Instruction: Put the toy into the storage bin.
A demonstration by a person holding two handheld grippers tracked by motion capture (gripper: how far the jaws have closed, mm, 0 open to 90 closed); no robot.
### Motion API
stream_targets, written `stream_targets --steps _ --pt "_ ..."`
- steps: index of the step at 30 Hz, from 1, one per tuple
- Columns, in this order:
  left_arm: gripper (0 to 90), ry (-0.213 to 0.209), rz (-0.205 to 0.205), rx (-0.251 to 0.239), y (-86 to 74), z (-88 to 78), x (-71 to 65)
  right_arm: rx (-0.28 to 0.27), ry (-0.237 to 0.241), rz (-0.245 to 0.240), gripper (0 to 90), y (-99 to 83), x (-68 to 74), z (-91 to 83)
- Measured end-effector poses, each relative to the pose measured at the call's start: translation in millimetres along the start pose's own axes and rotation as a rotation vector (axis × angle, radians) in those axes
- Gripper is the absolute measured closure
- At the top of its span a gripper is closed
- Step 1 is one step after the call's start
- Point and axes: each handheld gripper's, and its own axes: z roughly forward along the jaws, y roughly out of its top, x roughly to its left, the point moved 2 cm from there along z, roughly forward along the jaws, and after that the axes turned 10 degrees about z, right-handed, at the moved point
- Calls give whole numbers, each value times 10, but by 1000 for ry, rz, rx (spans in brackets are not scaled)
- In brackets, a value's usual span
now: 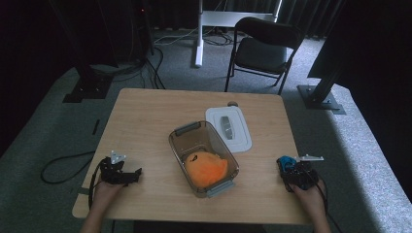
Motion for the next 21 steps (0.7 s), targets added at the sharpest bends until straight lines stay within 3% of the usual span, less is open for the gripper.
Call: stream_targets --steps 11,15,17,21 --pt "15 -1 0 0 1 1 1 24 12 0 250 53 9 13" --pt "15 -1 0 0 1 1 1 23 2 -45 250 84 73 18" --pt "15 -1 0 0 1 1 1 36 19 -50 250 119 109 12" --pt "15 -1 1 2 1 0 2 2 35 -54 250 209 177 -55"
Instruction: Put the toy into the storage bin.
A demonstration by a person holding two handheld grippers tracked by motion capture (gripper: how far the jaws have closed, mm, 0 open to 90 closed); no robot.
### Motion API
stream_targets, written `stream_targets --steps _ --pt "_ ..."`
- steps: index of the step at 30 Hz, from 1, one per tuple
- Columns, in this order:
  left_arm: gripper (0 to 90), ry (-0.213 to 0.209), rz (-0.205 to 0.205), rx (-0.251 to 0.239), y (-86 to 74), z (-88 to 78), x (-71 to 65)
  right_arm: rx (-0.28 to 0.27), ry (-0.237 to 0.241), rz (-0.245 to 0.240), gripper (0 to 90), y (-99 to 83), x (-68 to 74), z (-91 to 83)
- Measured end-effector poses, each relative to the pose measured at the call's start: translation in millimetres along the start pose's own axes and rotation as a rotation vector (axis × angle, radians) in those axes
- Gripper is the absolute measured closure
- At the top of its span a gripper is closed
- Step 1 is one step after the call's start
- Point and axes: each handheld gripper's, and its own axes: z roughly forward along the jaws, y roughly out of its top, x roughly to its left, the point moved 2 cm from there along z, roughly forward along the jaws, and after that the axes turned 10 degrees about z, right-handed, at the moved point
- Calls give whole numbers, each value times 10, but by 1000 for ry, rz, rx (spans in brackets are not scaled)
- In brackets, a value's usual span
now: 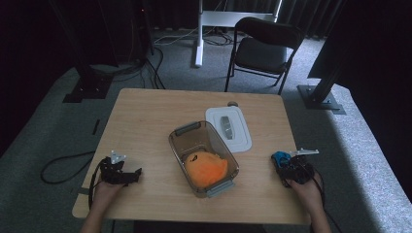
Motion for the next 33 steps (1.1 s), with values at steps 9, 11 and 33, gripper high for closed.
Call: stream_targets --steps 9,11,33 --pt "15 1 -1 -2 0 2 -1 -7 72 -34 250 201 167 -173" --pt "15 0 -1 -2 0 2 -1 -17 76 -41 250 253 221 -215" --pt "15 1 -3 -4 1 4 -1 -84 201 -206 251 937 976 -639"
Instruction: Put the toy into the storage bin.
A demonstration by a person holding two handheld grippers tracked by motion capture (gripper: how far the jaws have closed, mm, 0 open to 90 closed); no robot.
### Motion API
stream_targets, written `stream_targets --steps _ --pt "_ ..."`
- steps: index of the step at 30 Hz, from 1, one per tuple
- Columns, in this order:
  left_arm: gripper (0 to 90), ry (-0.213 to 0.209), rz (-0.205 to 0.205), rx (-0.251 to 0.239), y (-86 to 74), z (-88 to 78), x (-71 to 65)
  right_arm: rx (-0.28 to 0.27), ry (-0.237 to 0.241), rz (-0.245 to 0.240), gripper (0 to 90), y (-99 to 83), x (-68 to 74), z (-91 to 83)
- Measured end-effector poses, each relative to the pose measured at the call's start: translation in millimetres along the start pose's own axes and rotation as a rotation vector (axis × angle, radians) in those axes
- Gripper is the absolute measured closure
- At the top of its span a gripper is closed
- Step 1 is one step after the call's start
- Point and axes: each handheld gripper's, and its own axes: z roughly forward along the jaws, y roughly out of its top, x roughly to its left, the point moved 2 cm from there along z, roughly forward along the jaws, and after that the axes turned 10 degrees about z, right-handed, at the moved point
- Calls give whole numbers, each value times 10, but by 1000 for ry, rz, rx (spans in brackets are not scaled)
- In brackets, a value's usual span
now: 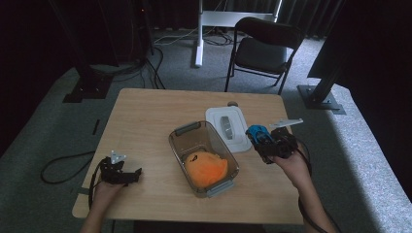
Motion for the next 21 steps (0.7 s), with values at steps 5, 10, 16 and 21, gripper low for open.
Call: stream_targets --steps 5,10,16,21 --pt "15 0 2 0 0 0 1 -9 41 -42 251 153 204 -27" --pt "15 -1 2 1 0 -2 1 -9 68 -91 251 277 418 -30" --pt "15 0 0 0 0 0 -1 -12 93 -137 251 419 680 7" --pt "15 0 3 1 0 -2 2 -10 144 -153 251 514 929 103"
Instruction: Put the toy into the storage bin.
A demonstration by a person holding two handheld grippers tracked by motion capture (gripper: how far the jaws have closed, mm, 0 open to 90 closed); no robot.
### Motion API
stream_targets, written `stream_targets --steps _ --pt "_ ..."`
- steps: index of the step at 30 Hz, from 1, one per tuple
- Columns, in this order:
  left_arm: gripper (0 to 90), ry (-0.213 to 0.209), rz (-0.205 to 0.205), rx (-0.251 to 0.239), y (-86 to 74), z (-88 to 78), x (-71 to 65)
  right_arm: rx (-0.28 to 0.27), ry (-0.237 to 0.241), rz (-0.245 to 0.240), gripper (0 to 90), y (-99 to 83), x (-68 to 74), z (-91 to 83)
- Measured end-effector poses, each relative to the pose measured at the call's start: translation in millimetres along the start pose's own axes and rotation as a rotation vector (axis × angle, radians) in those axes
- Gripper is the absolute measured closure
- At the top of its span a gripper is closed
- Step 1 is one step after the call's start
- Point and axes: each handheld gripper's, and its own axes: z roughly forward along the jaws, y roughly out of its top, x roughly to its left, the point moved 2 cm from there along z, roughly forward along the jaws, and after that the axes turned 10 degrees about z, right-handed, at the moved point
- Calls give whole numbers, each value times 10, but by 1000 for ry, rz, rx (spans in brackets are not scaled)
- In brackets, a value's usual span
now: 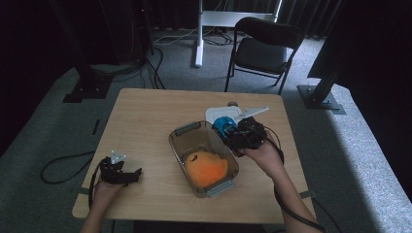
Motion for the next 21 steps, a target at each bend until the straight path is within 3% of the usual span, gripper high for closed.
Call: stream_targets --steps 4,5,7,10,16,21 --pt "15 -1 -1 1 0 -1 -1 7 30 -16 251 69 149 103" --pt "15 -1 -1 1 0 0 -1 11 59 -24 251 116 268 201" --pt "15 -1 -1 1 0 0 -1 16 79 -20 251 135 332 259" --pt "15 -1 -1 1 0 0 -1 33 83 -27 251 144 417 354" --pt "15 -3 0 0 -1 -1 0 78 59 -17 251 95 424 530" --pt "15 -2 0 -1 -1 0 0 90 70 12 251 36 373 604"
